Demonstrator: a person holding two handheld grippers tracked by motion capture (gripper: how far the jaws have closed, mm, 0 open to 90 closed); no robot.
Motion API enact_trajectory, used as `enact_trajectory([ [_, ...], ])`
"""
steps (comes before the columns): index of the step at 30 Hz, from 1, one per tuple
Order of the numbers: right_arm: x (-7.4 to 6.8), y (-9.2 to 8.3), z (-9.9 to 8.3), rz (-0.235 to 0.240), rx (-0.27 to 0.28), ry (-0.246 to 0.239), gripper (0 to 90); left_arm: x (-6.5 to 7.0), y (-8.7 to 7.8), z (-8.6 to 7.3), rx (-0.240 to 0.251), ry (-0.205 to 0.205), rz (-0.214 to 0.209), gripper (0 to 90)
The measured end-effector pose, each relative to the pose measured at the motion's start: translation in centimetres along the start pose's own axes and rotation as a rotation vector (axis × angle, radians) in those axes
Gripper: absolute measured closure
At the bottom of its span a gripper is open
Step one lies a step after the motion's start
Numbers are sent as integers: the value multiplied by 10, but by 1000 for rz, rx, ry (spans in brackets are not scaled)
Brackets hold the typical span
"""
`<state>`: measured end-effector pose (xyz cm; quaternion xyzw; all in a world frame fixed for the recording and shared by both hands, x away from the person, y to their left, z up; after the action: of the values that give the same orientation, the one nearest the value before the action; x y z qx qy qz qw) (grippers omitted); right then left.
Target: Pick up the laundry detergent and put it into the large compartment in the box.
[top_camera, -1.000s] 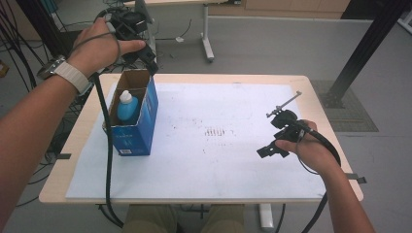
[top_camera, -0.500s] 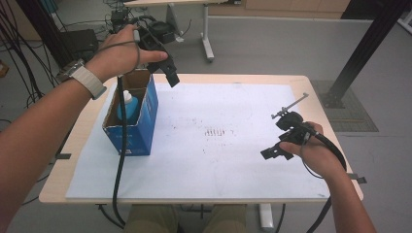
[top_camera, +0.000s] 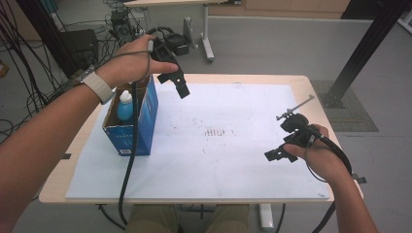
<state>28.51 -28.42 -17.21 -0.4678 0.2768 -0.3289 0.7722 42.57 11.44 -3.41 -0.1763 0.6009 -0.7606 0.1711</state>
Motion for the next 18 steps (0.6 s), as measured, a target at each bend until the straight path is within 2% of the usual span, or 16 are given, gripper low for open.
enact_trajectory([
  [5, -2, -1, -4, -3, 8, 16, 83, 2, 17, 4, -20, 60, -21, 104],
  [6, -5, -2, -4, -6, -6, 60, 83, 2, 19, 5, -25, 64, -26, 104],
  [8, -4, -3, -7, -6, -1, 58, 83, 3, 26, 7, -39, 80, -39, 103],
  [10, -2, -3, -10, -8, 9, 35, 83, 4, 31, 9, -44, 97, -43, 101],
  [13, -1, -3, -14, -9, 14, 43, 83, 7, 37, 11, -45, 124, -57, 101],
  [18, 0, -4, -19, -12, 23, 49, 83, 13, 45, 15, -52, 170, -57, 101],
])
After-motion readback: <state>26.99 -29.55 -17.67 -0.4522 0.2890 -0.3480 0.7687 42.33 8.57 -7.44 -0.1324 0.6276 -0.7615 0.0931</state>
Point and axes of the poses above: each handheld gripper's, and its own axes: y roughly forward along the jaws, z roughly out of its top, x roughly to its right, the point moved 2 cm from there along y, roughly forward along the jaws
